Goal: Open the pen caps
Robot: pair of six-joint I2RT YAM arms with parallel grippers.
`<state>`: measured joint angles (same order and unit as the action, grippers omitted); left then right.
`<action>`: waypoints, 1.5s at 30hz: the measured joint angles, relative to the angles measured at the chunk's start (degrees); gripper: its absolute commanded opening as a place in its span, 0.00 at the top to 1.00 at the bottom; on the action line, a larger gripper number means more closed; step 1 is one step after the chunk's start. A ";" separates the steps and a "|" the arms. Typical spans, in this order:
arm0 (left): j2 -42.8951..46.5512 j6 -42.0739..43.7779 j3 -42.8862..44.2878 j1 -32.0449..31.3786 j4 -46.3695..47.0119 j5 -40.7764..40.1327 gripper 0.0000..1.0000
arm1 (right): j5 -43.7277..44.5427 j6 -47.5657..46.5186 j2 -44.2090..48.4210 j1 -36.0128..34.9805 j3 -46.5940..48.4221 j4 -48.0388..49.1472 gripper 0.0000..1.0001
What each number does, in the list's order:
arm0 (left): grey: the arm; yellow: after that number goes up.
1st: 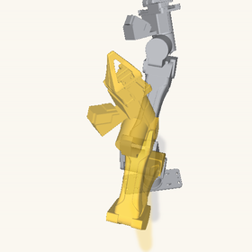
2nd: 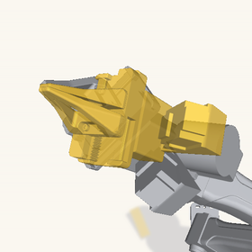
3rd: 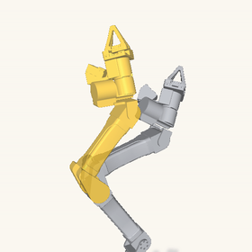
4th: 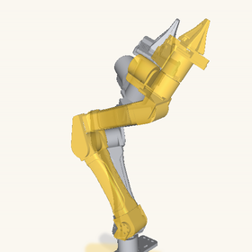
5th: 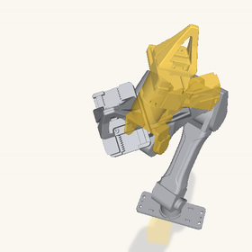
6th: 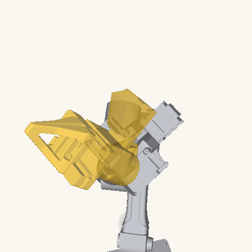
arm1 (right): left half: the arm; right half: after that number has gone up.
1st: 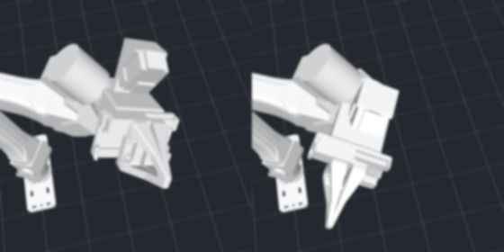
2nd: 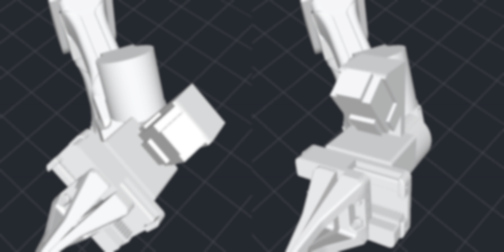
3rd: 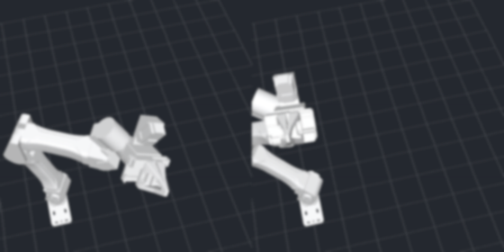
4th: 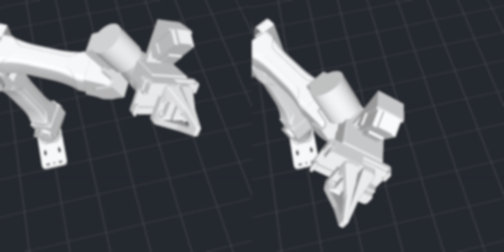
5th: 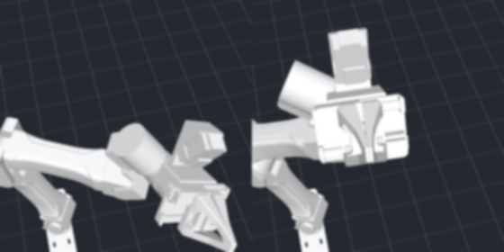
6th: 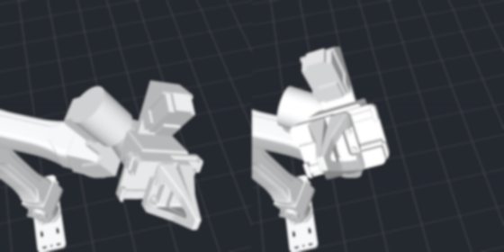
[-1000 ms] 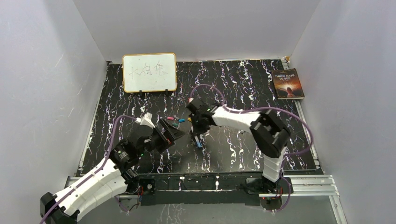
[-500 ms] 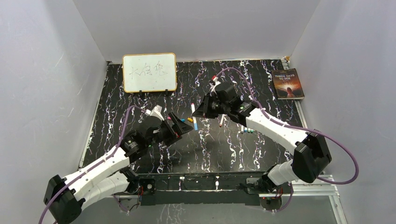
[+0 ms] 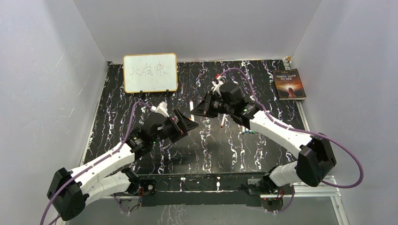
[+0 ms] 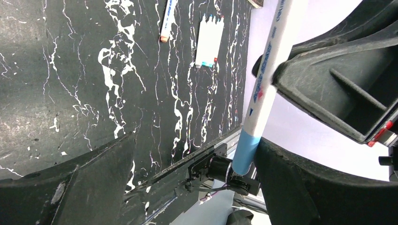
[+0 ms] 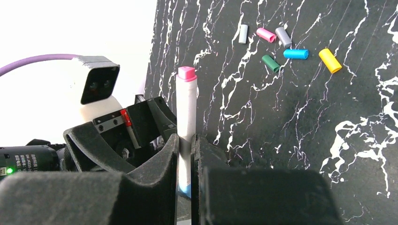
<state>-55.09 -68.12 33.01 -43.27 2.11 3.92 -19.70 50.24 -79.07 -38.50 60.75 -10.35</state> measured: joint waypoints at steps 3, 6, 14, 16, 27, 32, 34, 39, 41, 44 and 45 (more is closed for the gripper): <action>-0.59 0.07 0.00 -0.04 1.03 -0.04 0.13 | -0.70 0.94 0.00 0.00 -0.76 0.52 1.00; -1.40 0.28 0.00 -0.04 2.25 -0.07 0.29 | -1.46 1.49 0.20 0.00 -2.29 1.51 1.00; -6.08 0.66 0.09 -0.15 7.45 1.84 0.70 | -1.86 2.69 0.76 0.00 -5.62 2.38 1.00; -6.54 0.63 0.11 -0.31 8.90 2.69 0.78 | -1.84 2.64 0.79 0.00 -5.88 2.43 1.00; -6.75 1.03 0.11 -0.44 11.28 6.10 0.90 | -3.08 3.08 0.74 0.00 -5.90 3.19 0.56; -7.58 1.46 0.11 -0.48 11.23 7.02 0.92 | -5.09 2.69 -1.14 -0.15 -5.22 3.34 0.88; -7.78 1.51 0.11 -0.46 11.30 7.10 0.92 | -4.90 2.27 -1.97 -0.33 -5.09 2.91 0.99; -8.15 1.49 0.11 -0.48 11.08 7.08 0.93 | -4.15 0.96 -2.73 -0.33 -3.98 0.72 1.00; -8.20 1.46 0.11 -0.48 11.37 6.91 0.93 | -4.28 0.37 -3.19 0.39 -3.08 -0.31 1.00; -8.20 1.25 -0.31 -1.09 12.94 5.25 0.93 | -7.58 0.13 -4.46 2.67 -1.75 -1.51 1.00; -8.22 1.18 -0.50 -1.36 13.40 4.61 0.93 | -8.76 0.00 -4.92 3.34 -1.31 -1.95 1.00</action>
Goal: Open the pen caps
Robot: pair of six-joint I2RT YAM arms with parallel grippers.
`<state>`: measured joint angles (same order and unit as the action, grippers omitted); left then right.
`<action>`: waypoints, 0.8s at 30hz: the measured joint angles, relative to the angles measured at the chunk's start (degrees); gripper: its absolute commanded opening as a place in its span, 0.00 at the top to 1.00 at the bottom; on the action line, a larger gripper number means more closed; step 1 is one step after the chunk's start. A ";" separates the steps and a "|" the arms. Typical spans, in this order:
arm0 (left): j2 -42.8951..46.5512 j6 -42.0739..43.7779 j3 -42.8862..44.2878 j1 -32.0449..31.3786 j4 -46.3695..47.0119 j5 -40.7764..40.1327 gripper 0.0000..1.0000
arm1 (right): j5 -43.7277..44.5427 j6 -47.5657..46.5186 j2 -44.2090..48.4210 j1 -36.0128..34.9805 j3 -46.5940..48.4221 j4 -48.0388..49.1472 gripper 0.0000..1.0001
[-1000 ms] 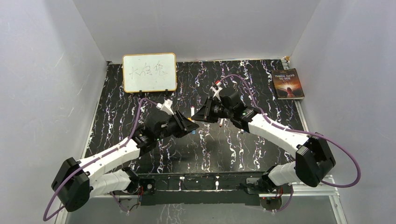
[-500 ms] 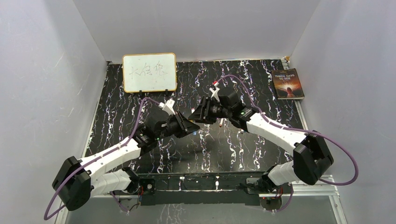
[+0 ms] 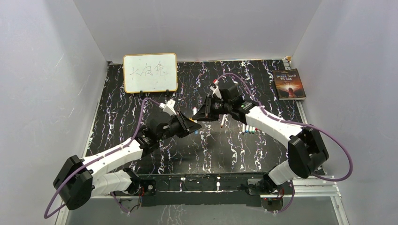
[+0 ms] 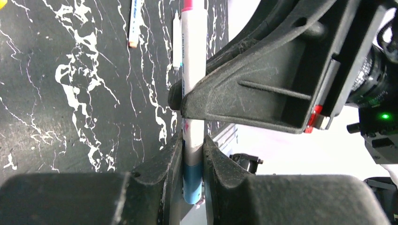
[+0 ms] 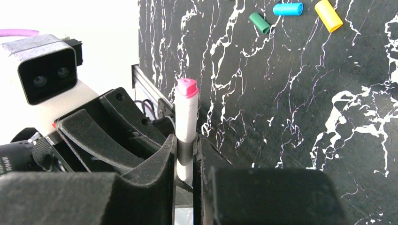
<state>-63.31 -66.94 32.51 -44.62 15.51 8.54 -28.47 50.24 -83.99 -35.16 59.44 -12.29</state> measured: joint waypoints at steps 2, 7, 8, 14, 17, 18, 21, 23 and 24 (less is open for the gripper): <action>0.00 -0.15 -0.70 -0.90 1.66 -2.08 0.93 | -3.45 -0.46 -1.57 1.88 1.44 -1.60 1.00; 0.00 -0.81 -2.91 -2.58 5.18 -6.29 0.93 | -11.50 -0.70 -6.36 5.73 5.01 -5.64 1.00; 0.00 -0.98 -3.41 -2.89 5.92 -6.99 0.93 | -12.79 -0.83 -7.43 6.27 5.88 -6.75 1.00; -0.35 -1.90 -6.23 -7.91 6.27 -4.85 0.96 | -10.01 -3.23 -13.33 11.54 11.04 -6.80 1.00; -2.64 -2.10 -7.37 -12.31 5.70 -1.44 0.97 | -4.81 -4.31 -15.21 17.44 13.51 -3.15 1.00; -3.82 -2.10 -7.39 -13.22 5.62 -0.79 0.97 | -3.58 -4.68 -15.41 18.71 13.99 -2.38 1.00; -6.62 -2.10 -7.41 -14.95 5.73 0.09 0.96 | -1.55 -6.05 -15.65 19.26 15.63 -2.03 1.00; -6.75 -2.12 -7.63 -15.41 5.40 -0.02 0.94 | -0.35 -7.43 -15.72 18.60 16.57 -2.82 1.00; -6.40 -2.08 -7.74 -15.52 4.96 -0.22 0.93 | 0.85 -8.61 -15.69 18.21 16.94 -3.61 1.00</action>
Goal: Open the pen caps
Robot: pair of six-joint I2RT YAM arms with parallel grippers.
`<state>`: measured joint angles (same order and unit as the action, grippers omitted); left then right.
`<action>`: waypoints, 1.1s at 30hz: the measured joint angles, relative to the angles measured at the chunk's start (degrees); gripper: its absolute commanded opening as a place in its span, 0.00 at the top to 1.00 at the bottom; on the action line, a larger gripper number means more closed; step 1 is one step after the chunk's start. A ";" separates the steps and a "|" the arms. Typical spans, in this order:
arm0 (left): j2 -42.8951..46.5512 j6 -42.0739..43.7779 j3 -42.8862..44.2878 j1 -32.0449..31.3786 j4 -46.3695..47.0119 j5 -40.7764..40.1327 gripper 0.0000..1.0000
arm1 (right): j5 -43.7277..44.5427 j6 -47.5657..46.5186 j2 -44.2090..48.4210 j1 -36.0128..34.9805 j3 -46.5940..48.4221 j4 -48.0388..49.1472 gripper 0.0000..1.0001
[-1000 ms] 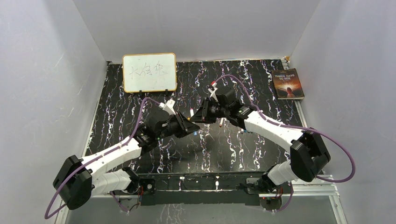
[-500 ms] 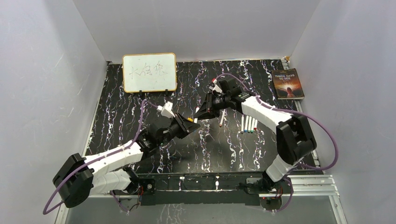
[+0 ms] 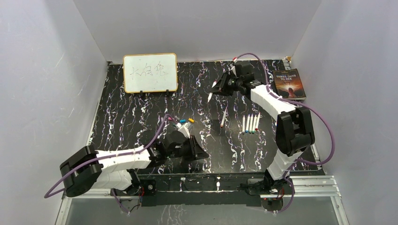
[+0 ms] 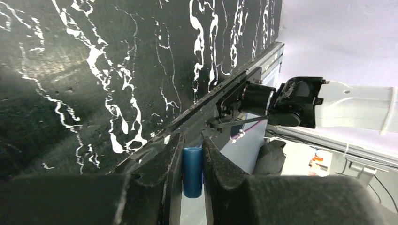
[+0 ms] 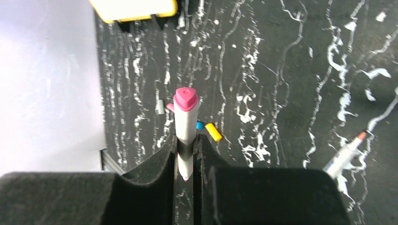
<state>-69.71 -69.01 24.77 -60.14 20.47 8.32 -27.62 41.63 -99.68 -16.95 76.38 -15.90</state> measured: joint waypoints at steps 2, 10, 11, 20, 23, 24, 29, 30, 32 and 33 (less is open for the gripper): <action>1.05 0.68 0.13 -0.02 -2.05 -1.09 0.92 | 2.14 -1.88 0.31 -0.63 -0.07 -1.55 1.00; 1.60 8.61 9.31 3.69 -15.74 -5.97 0.92 | 14.27 -8.98 7.48 -0.55 -7.17 -10.82 1.00; 1.42 9.35 9.77 5.29 -16.11 -5.81 0.92 | 15.67 -9.73 8.11 -0.50 -7.85 -11.65 1.00; -0.50 15.41 12.72 16.92 -22.45 -3.65 0.92 | 22.84 -13.55 10.29 -0.17 -13.18 -15.76 1.00; -0.50 17.09 14.14 20.22 -23.61 -2.51 0.92 | 24.37 -14.19 12.09 -0.13 -15.23 -16.50 1.00; -0.59 17.73 14.49 21.53 -23.93 -2.14 0.92 | 24.85 -14.34 12.48 -0.13 -15.67 -16.72 1.00; -4.57 20.74 16.90 27.06 -25.29 -1.14 0.90 | 27.93 -15.04 13.11 -0.13 -17.46 -17.14 1.00; -5.86 21.42 17.16 28.13 -25.35 -0.94 0.90 | 28.55 -15.26 13.05 -0.13 -17.70 -17.14 1.00; -8.48 22.56 17.57 30.05 -25.49 -0.42 0.89 | 29.79 -15.82 12.63 -0.13 -17.77 -17.22 0.99; -9.86 23.02 17.68 30.88 -25.44 -0.15 0.89 | 30.45 -16.13 12.24 -0.13 -17.77 -17.11 0.99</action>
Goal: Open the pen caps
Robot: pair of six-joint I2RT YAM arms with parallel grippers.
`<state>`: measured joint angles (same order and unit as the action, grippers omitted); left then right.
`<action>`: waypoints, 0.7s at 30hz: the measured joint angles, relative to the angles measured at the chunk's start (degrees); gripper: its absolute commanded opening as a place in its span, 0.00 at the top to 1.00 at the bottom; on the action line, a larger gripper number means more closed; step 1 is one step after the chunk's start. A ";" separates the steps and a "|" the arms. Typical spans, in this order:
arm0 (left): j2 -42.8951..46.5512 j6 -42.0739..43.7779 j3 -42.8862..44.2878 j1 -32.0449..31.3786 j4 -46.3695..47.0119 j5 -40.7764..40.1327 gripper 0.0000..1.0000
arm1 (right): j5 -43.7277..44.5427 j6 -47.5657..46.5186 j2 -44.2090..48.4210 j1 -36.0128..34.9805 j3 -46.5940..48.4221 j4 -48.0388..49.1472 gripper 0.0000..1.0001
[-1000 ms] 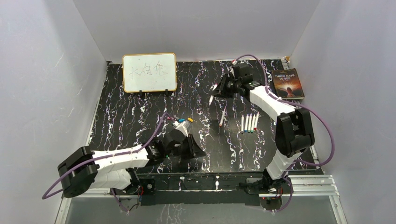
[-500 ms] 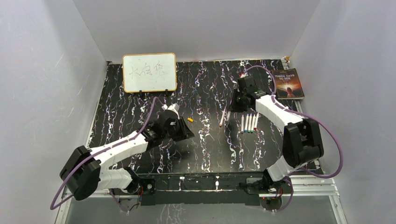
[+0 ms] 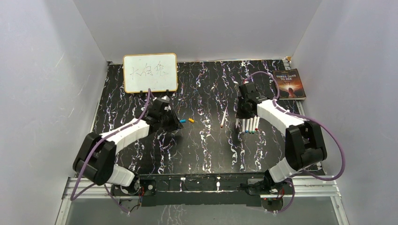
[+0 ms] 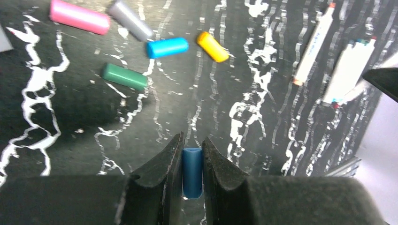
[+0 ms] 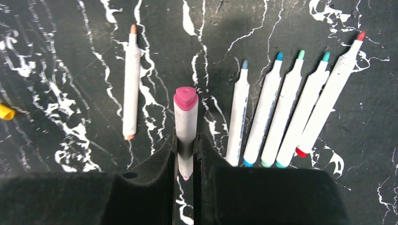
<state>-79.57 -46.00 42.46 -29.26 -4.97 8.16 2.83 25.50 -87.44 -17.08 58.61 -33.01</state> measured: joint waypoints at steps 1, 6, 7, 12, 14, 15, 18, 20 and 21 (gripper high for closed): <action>-1.07 0.28 0.02 0.63 0.00 0.17 0.89 | 0.55 -0.20 -0.57 0.00 0.00 0.00 0.99; -6.49 1.97 0.09 3.41 0.24 0.87 0.87 | 1.88 -1.49 -3.76 0.20 0.00 0.13 0.91; -7.41 2.29 0.11 3.74 0.44 0.96 0.82 | 1.88 -1.64 -4.35 0.22 0.00 0.22 0.85; -10.14 3.61 0.76 4.20 0.87 1.88 0.30 | 1.62 -2.47 -6.05 0.33 -0.02 0.33 0.45; -9.99 4.22 1.57 4.31 1.51 2.38 0.02 | 1.49 -3.04 -6.03 0.33 -0.13 0.70 0.36; -9.81 4.09 1.79 4.31 1.92 2.51 0.02 | 1.33 -3.19 -6.03 0.33 -0.26 1.07 0.32; -8.31 4.24 2.10 4.31 1.86 2.73 0.02 | 0.85 -3.61 -5.92 0.33 -0.92 1.62 0.22; -7.58 4.50 2.10 4.31 0.85 2.58 0.02 | 0.37 -3.89 -5.53 0.33 -1.64 1.57 0.16; -6.95 4.66 2.10 4.31 0.07 2.19 0.02 | 0.07 -4.04 -5.14 0.35 -2.10 1.62 0.08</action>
<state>-86.52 -41.34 44.56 -24.95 -4.91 10.35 2.90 21.45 -92.58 -16.73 56.51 -31.40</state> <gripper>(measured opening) 0.982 0.797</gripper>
